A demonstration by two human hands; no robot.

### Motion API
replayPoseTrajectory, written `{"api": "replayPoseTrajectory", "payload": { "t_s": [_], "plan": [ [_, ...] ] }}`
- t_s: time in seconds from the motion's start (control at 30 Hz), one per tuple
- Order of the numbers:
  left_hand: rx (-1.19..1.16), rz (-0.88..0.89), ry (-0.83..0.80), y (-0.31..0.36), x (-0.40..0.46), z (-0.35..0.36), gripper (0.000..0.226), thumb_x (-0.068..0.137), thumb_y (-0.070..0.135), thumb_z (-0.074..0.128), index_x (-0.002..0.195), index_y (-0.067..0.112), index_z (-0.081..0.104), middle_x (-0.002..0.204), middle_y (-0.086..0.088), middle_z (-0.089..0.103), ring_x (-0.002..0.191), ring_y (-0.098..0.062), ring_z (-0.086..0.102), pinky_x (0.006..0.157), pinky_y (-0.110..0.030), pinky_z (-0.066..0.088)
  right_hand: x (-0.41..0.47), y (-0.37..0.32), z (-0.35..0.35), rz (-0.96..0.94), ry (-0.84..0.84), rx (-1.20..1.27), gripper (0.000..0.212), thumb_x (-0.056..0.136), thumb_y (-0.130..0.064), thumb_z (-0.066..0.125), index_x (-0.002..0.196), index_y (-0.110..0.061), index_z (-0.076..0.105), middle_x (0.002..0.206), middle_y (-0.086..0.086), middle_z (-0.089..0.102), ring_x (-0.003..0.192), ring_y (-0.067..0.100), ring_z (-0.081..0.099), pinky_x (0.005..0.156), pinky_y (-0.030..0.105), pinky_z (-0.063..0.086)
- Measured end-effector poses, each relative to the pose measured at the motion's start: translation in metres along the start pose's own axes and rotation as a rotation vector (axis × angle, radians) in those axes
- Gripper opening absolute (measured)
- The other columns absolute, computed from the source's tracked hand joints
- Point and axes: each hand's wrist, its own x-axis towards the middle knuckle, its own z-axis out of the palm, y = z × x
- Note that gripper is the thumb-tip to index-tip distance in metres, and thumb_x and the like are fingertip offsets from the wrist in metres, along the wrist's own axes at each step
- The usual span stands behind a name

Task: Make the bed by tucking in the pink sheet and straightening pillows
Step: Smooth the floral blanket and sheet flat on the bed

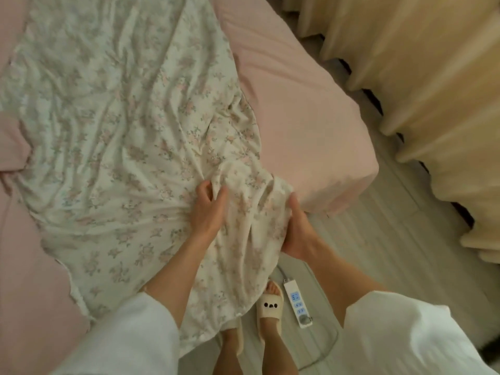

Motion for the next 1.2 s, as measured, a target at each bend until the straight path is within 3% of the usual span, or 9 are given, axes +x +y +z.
{"api": "replayPoseTrajectory", "payload": {
  "t_s": [0.1, 0.17, 0.33, 0.5, 0.57, 0.67, 0.77, 0.97, 1.2],
  "plan": [
    [-0.105, -0.007, -0.082, -0.002, 0.013, -0.011, 0.055, 0.096, 0.048, 0.037, 0.144, 0.023, 0.028, 0.128, 0.009, 0.048, 0.108, -0.008, 0.049, 0.091, -0.028, 0.038, 0.007, 0.011, -0.014, 0.104, 0.075, 0.123, 0.093, 0.077, -0.084, 0.014, 0.132, -0.02, 0.052, 0.133, 0.01, 0.056, 0.124, 0.032, 0.051, 0.092, 0.048, 0.047],
    [-0.101, -0.029, -0.151, -0.003, 0.02, -0.012, 0.063, 0.093, 0.054, 0.04, 0.147, 0.026, 0.023, 0.146, 0.007, 0.036, 0.131, -0.016, 0.038, 0.106, -0.036, 0.034, 0.01, 0.013, -0.013, 0.128, 0.107, -0.095, 0.082, 0.076, -0.082, 0.036, 0.125, -0.021, 0.058, 0.125, 0.005, 0.062, 0.119, 0.029, 0.056, 0.1, 0.047, 0.045],
    [-0.082, -0.081, -0.191, 0.007, 0.024, 0.0, 0.091, 0.079, 0.063, 0.056, 0.149, 0.026, 0.012, 0.154, 0.002, 0.022, 0.14, -0.022, 0.027, 0.113, -0.043, 0.029, 0.0, 0.003, 0.016, 0.02, 0.013, -0.459, 0.041, 0.086, -0.034, 0.064, 0.123, -0.018, 0.058, 0.112, 0.002, 0.068, 0.104, 0.022, 0.065, 0.092, 0.038, 0.054],
    [0.152, 0.004, -0.155, 0.011, 0.008, 0.012, 0.082, 0.075, 0.072, 0.046, 0.142, 0.028, 0.029, 0.145, -0.001, 0.037, 0.134, -0.028, 0.034, 0.109, -0.05, 0.032, -0.034, -0.016, 0.03, -0.392, 0.29, -0.451, 0.029, 0.092, -0.006, 0.053, 0.121, -0.006, 0.057, 0.089, -0.003, 0.064, 0.072, 0.007, 0.06, 0.056, 0.013, 0.051],
    [0.38, 0.086, -0.122, 0.022, -0.006, 0.024, 0.073, 0.081, 0.068, 0.041, 0.142, 0.03, 0.029, 0.146, 0.0, 0.032, 0.135, -0.03, 0.028, 0.109, -0.047, 0.028, -0.06, -0.035, 0.029, -0.524, 0.428, -0.461, 0.03, 0.094, -0.01, 0.05, 0.124, -0.007, 0.055, 0.086, -0.002, 0.064, 0.075, 0.014, 0.062, 0.054, 0.018, 0.048],
    [0.586, 0.299, -0.052, 0.054, -0.035, 0.057, 0.065, 0.086, 0.062, 0.042, 0.142, 0.033, 0.027, 0.149, 0.004, 0.024, 0.132, -0.025, 0.023, 0.105, -0.045, 0.027, -0.097, -0.062, 0.006, -0.708, 0.621, -0.412, 0.039, 0.094, -0.009, 0.05, 0.133, -0.01, 0.049, 0.114, 0.003, 0.06, 0.112, 0.024, 0.057, 0.072, 0.023, 0.044],
    [0.646, 0.428, -0.056, 0.074, -0.053, 0.092, 0.065, 0.085, 0.062, 0.042, 0.142, 0.036, 0.024, 0.154, 0.005, 0.017, 0.136, -0.024, 0.017, 0.106, -0.047, 0.024, -0.118, -0.077, -0.026, -0.786, 0.751, -0.423, 0.04, 0.093, -0.007, 0.049, 0.133, -0.012, 0.047, 0.111, -0.006, 0.051, 0.105, 0.01, 0.05, 0.082, 0.019, 0.039],
    [0.751, 0.348, -0.495, 0.041, -0.027, 0.088, 0.072, 0.089, 0.045, 0.049, 0.149, 0.033, 0.011, 0.159, 0.007, 0.001, 0.146, -0.026, -0.004, 0.118, -0.048, 0.01, -0.072, -0.043, -0.056, -0.49, 0.895, -0.397, 0.036, 0.09, -0.008, 0.045, 0.125, -0.012, 0.051, 0.11, 0.005, 0.058, 0.104, 0.024, 0.056, 0.088, 0.035, 0.046],
    [0.834, 0.483, -0.205, 0.02, -0.016, 0.073, 0.049, 0.092, 0.022, 0.045, 0.14, 0.016, 0.039, 0.152, -0.006, 0.028, 0.141, -0.024, 0.021, 0.115, -0.043, 0.023, -0.058, -0.034, -0.059, -0.343, 1.02, -0.867, 0.069, 0.088, -0.012, 0.046, 0.149, -0.022, 0.013, 0.155, 0.008, 0.02, 0.142, 0.029, 0.021, 0.115, 0.049, 0.018]
  ]
}}
